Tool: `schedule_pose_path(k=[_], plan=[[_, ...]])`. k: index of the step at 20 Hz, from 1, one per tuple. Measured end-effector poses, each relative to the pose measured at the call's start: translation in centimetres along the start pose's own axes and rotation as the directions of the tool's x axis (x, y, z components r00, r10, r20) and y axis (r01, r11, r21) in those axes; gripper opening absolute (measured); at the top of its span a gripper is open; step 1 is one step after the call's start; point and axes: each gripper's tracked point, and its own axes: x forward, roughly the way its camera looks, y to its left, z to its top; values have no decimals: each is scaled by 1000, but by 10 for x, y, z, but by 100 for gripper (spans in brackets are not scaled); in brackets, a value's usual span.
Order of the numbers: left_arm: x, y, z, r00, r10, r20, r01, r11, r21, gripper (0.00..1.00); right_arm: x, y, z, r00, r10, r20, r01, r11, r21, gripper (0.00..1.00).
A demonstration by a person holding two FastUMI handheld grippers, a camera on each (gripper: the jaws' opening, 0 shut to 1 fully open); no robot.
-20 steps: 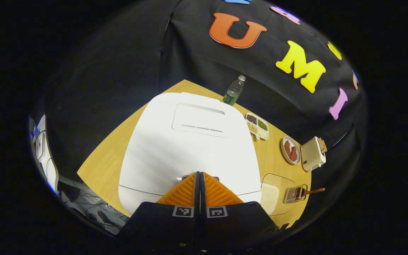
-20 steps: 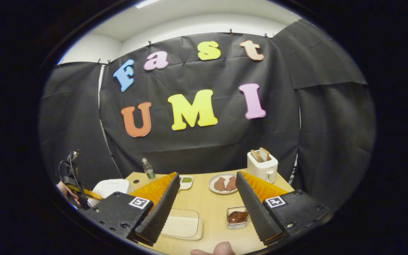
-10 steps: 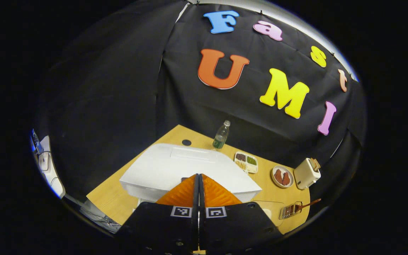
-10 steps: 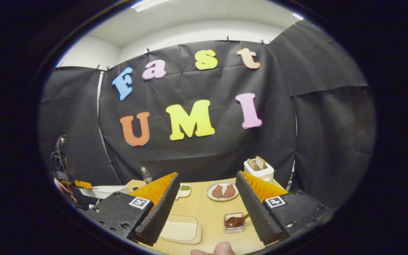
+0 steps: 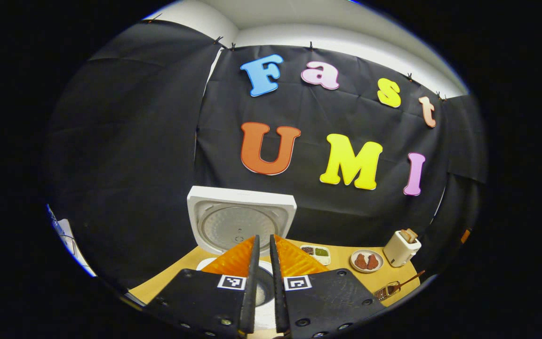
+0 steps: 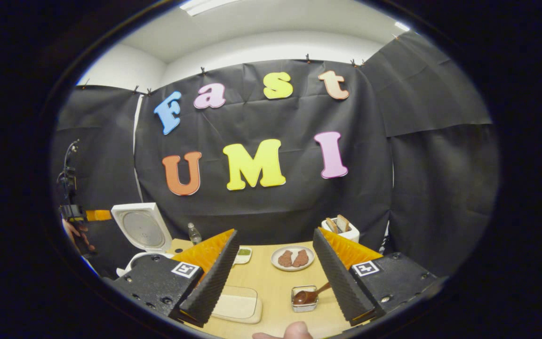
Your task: Close the left gripper, press the button to open the rice cooker; take a wooden spoon from the chopstick holder with the right hand, scoop a spoonful of rice and pour it into the rice cooker, then put the wooden spoon back into the chopstick holder.
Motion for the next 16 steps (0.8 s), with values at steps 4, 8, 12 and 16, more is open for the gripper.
schedule_pose_path(k=[4, 8, 12, 16], plan=[[-27, -22, 10, 998, -27, 49, 27, 1000, 2, 57, -8, -16, -13, 999, -22, -30, 22, 1000, 4, 96], [-45, -32, 19, 995, -14, 96, 14, 1000, 2, 96, -13, -34, -39, 995, -45, -88, 47, 999, 27, 96], [-61, -48, 21, 991, -19, 129, 16, 999, 29, 94, -14, -50, -71, 987, -59, -146, 66, 997, 44, 100], [-67, -71, 20, 989, -46, 143, 37, 997, 65, 94, -8, -71, -111, 974, -75, -215, 90, 994, 61, 100]])
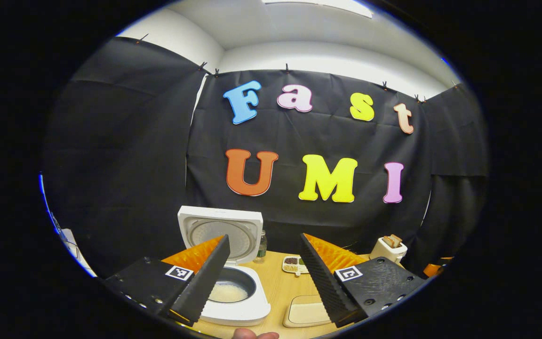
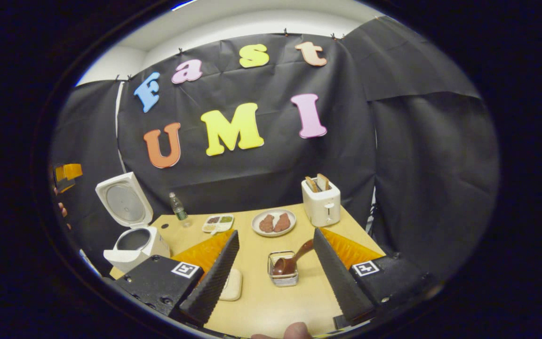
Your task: Close the left gripper, press the button to open the rice cooker; take a wooden spoon from the chopstick holder with the right hand, scoop a spoonful of rice and pour it into the rice cooker, then put the wooden spoon back into the chopstick holder.
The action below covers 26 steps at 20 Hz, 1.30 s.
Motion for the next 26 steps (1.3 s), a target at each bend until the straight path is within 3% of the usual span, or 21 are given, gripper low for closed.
schedule_pose_path(k=[2, 3, 4, 8, 9, 10, 11, 12, 16, 17, 19, 20, 21, 22, 23, 24, 25, 26], plan=[[-1, -10, 2, 1000, -9, 6, 9, 1000, 8, 94, 16, -10, -21, 1000, -2, -29, 2, 1000, 10, 100], [-1, -15, 1, 1000, -13, 4, 13, 1000, 10, 94, 24, -16, -30, 999, -6, -50, 7, 1000, 13, 93], [-1, -20, 1, 1000, -17, 4, 17, 1000, 11, 94, 36, -21, -43, 997, -9, -74, 11, 1000, 22, 100], [-2, -29, 2, 1000, -4, -5, 4, 1000, 26, 94, 79, -36, -82, 988, 2, -153, 9, 998, 67, 95], [-3, -30, 3, 1000, 4, -7, -4, 999, 32, 94, 90, -39, -88, 985, 6, -170, 7, 997, 78, 93], [-2, -30, 2, 1000, 15, -8, -15, 999, 37, 94, 102, -43, -95, 982, 14, -186, 4, 995, 97, 84], [-2, -29, 2, 1000, 27, -10, -26, 999, 42, 94, 113, -44, -101, 979, 25, -201, -2, 994, 113, 90], [0, -29, 0, 999, 41, -15, -40, 998, 46, 94, 124, -45, -107, 975, 36, -218, -8, 992, 125, 80], [0, -24, 0, 994, 99, -37, -97, 994, 53, 94, 157, -44, -116, 965, 75, -249, -41, 990, 138, 72], [1, -22, -2, 993, 113, -45, -110, 992, 58, 94, 164, -43, -117, 963, 83, -256, -48, 989, 140, 76], [4, -20, -1, 990, 134, -51, -131, 990, 58, 94, 175, -40, -123, 956, 104, -273, -66, 987, 146, 58], [4, -20, -2, 989, 139, -53, -136, 989, 54, 94, 178, -38, -125, 953, 111, -280, -72, 987, 147, 65], [4, -20, -3, 988, 146, -54, -144, 988, 51, 94, 179, -37, -123, 952, 115, -283, -77, 987, 145, 60], [4, -19, -3, 987, 153, -55, -151, 987, 48, 94, 179, -36, -123, 953, 115, -281, -78, 987, 141, 47], [3, -17, -4, 986, 160, -55, -157, 986, 47, 94, 178, -35, -121, 953, 117, -281, -79, 987, 142, 50], [2, -15, -5, 984, 168, -58, -165, 985, 46, 94, 177, -34, -122, 952, 118, -282, -80, 986, 145, 38], [1, -14, -6, 983, 171, -59, -169, 985, 45, 94, 175, -33, -121, 952, 119, -281, -80, 986, 145, 41], [0, -14, -7, 983, 174, -59, -172, 984, 45, 94, 175, -32, -121, 952, 119, -281, -82, 986, 142, 29]])
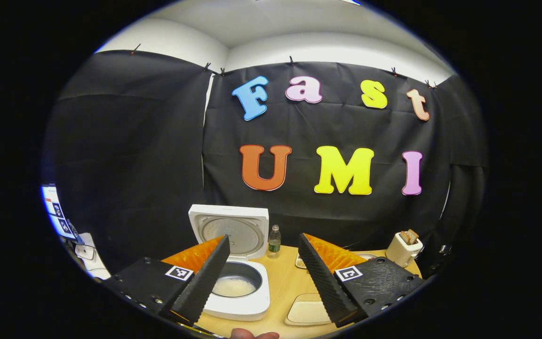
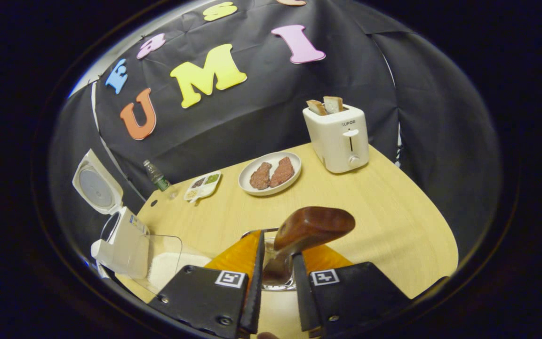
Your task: Close the left gripper, press the button to open the rice cooker; take a wooden spoon from the chopstick holder with the right hand, scoop a spoonful of rice and pour it into the rice cooker, then put the wooden spoon back into the chopstick holder.
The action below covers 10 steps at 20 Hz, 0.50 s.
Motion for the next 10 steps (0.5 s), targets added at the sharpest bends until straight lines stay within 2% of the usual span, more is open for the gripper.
schedule_pose_path(k=[1, 3, 6, 10], plan=[[-1, 2, -1, 1000, 1, 0, -1, 1000, 0, 94, -1, 1, 0, 1000, -1, 1, 1, 1000, -4, 31], [-2, 5, 0, 1000, -1, 3, 1, 1000, -1, 94, -1, 4, 1, 1000, -1, -3, 1, 1000, -4, 24], [-5, 13, 1, 1000, -9, 8, 9, 1000, -10, 94, -5, 8, 4, 1000, -20, 3, 20, 1000, -15, 20], [-10, 30, 2, 999, -28, 22, 29, 999, -15, 94, -27, 15, 30, 996, -62, 63, 65, 997, -42, 16]])
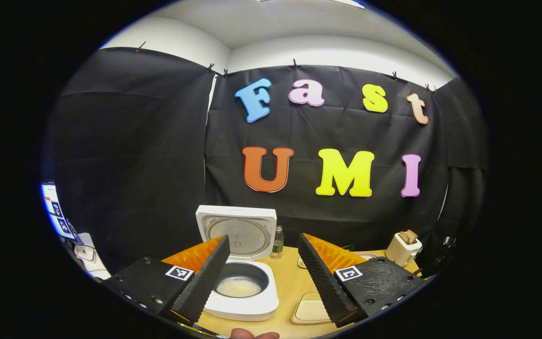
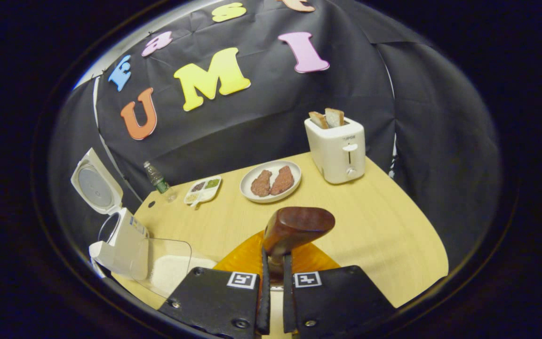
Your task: Close the left gripper, press the button to open the rice cooker; take a wooden spoon from the chopstick holder with the right hand, scoop a spoonful of rice and pour it into the rice cooker, then put the wooden spoon back into the chopstick holder.
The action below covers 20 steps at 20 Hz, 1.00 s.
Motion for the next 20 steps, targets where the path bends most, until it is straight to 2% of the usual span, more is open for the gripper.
schedule_pose_path(k=[4, 5, 6, 9, 12, 13, 14, 15, 20], plan=[[-4, 21, -2, 999, -28, 18, 28, 1000, -3, 94, -38, 25, 38, 997, -13, 73, 14, 1000, -13, 12], [-6, 25, -3, 999, -39, 21, 39, 999, 2, 94, -50, 40, 47, 996, 2, 90, -1, 1000, -17, 16], [-6, 32, -3, 999, -48, 24, 48, 999, 6, 94, -61, 57, 54, 994, 21, 107, -18, 1000, -24, 11], [-6, 50, -3, 997, -72, 32, 71, 997, 6, 94, -80, 109, 57, 989, 65, 130, -59, 997, -46, 10], [-8, 74, -3, 996, -84, 38, 84, 996, -3, 94, -84, 158, 41, 988, 99, 118, -90, 993, -77, 10], [-8, 82, -3, 996, -84, 37, 85, 996, -4, 100, -83, 172, 33, 989, 103, 108, -93, 991, -93, 10], [-8, 90, -4, 996, -85, 36, 85, 996, -5, 100, -79, 182, 23, 990, 99, 97, -88, 990, -113, 10], [-9, 98, -5, 996, -84, 33, 84, 996, -8, 94, -74, 189, 12, 992, 90, 88, -77, 987, -139, 10], [-13, 131, -17, 997, -77, 4, 77, 997, -4, 94, -20, 191, -44, 997, -31, 68, 51, 947, -316, 10]])
